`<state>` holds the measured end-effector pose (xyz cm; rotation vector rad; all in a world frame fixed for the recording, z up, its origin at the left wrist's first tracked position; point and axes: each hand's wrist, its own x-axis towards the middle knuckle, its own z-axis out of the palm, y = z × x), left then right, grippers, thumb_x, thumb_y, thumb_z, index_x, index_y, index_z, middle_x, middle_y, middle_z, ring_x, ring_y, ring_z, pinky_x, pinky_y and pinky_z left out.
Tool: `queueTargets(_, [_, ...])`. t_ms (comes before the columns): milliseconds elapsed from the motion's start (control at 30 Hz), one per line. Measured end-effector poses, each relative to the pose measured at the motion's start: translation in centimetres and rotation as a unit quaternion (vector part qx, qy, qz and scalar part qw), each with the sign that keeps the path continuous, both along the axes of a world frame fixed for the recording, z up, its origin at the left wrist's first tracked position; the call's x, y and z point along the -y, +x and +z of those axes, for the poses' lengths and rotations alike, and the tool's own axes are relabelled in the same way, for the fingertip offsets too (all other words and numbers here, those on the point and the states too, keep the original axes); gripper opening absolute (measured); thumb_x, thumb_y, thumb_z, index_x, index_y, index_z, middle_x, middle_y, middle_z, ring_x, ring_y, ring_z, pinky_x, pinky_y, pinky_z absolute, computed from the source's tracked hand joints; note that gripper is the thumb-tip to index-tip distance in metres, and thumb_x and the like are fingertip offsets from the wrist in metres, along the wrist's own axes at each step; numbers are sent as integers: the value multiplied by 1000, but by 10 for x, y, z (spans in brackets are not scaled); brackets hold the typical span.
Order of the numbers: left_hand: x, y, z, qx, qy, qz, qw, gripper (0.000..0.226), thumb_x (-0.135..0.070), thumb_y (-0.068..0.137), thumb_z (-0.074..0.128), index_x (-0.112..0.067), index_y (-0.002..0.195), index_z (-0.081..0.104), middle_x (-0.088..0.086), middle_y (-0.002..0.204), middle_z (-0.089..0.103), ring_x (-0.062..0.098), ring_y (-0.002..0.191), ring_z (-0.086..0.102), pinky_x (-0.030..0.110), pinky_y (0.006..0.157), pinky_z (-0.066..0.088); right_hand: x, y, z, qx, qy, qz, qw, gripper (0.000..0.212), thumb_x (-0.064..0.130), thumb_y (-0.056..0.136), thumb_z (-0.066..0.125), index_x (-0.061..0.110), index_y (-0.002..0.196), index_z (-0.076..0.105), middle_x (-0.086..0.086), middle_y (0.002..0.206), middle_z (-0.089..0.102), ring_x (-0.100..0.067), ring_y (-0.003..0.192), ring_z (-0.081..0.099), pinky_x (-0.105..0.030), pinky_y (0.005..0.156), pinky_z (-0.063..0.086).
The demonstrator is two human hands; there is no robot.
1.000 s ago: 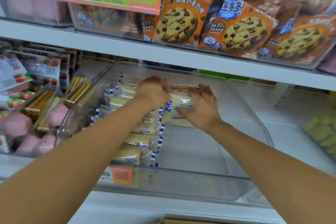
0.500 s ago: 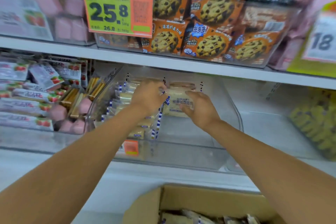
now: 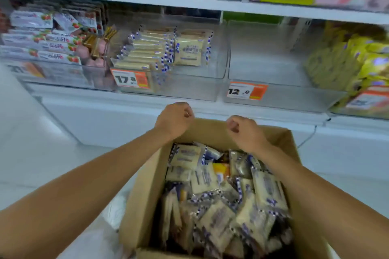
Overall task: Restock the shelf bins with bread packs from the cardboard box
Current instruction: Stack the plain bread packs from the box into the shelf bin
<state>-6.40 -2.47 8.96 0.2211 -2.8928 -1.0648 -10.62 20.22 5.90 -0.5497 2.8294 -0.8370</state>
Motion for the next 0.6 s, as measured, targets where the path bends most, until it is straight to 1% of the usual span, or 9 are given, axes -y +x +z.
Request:
queueTargets(67, [-21, 9, -26, 40, 2, -18, 999, 11, -25, 90, 59, -28, 81, 66, -12, 90, 68, 9, 88, 64, 30, 79, 54, -48, 19, -26, 70, 31, -26, 997, 21, 16, 92, 58, 20, 111, 66, 10, 96, 64, -11, 91, 62, -25, 82, 48])
queueTargets(133, [-40, 14, -48, 77, 14, -34, 996, 12, -24, 92, 58, -24, 87, 69, -11, 92, 69, 8, 88, 65, 23, 74, 51, -88, 36, -47, 121, 37, -74, 989, 20, 14, 94, 55, 18, 108, 68, 2, 105, 68, -15, 97, 64, -23, 79, 46])
queueTargets(233, [-62, 18, -80, 127, 47, -43, 990, 12, -23, 93, 59, -24, 89, 70, -8, 94, 69, 11, 90, 64, 25, 74, 50, -123, 54, -82, 197, 92, -111, 970, 19, 14, 98, 45, 22, 106, 60, -4, 104, 64, -21, 92, 65, -22, 70, 46])
queueTargets(300, [-71, 21, -96, 161, 58, -45, 984, 12, -25, 95, 58, -24, 92, 70, -7, 98, 67, 11, 92, 62, 28, 77, 50, -133, 62, -113, 240, 129, -91, 958, 29, 13, 98, 42, 18, 126, 51, -11, 120, 59, -30, 107, 60, -34, 85, 50])
queueTargets(367, [-78, 27, -109, 187, 64, -51, 979, 13, -28, 96, 58, -24, 94, 70, -5, 98, 68, 10, 87, 62, 30, 78, 51, -129, 68, -130, 263, 98, -73, 957, 33, 8, 98, 42, 12, 129, 50, -16, 127, 56, -33, 116, 55, -42, 98, 47])
queueTargets(433, [-85, 31, -115, 212, 73, -55, 973, 13, -28, 97, 57, -22, 99, 69, -3, 92, 69, 12, 84, 63, 30, 76, 51, -119, 73, -128, 236, 57, -46, 969, 33, 5, 98, 46, 10, 130, 53, -13, 136, 51, -25, 127, 48, -32, 102, 41])
queueTargets(467, [-88, 33, -116, 226, 94, -44, 969, 12, -25, 97, 57, -21, 101, 68, 0, 89, 69, 15, 85, 65, 32, 78, 53, -115, 74, -127, 232, 44, -45, 971, 40, 10, 98, 50, 13, 137, 49, -9, 148, 39, -19, 136, 38, -25, 104, 36])
queueTargets(533, [-93, 34, -120, 256, 157, -5, 954, 12, -21, 97, 59, -19, 106, 67, 5, 93, 70, 18, 88, 68, 32, 80, 57, -112, 74, -126, 227, 53, -77, 969, 69, 26, 91, 65, 24, 151, 30, -3, 160, 16, -21, 146, 19, -30, 112, 28])
queueTargets(600, [-97, 34, -123, 276, 195, 21, 941, 12, -18, 96, 61, -19, 107, 66, 6, 102, 68, 16, 90, 69, 29, 78, 59, -112, 70, -124, 282, 23, -136, 949, 98, 29, 81, 77, 27, 154, 12, -9, 152, 34, -27, 139, 34, -36, 108, 37])
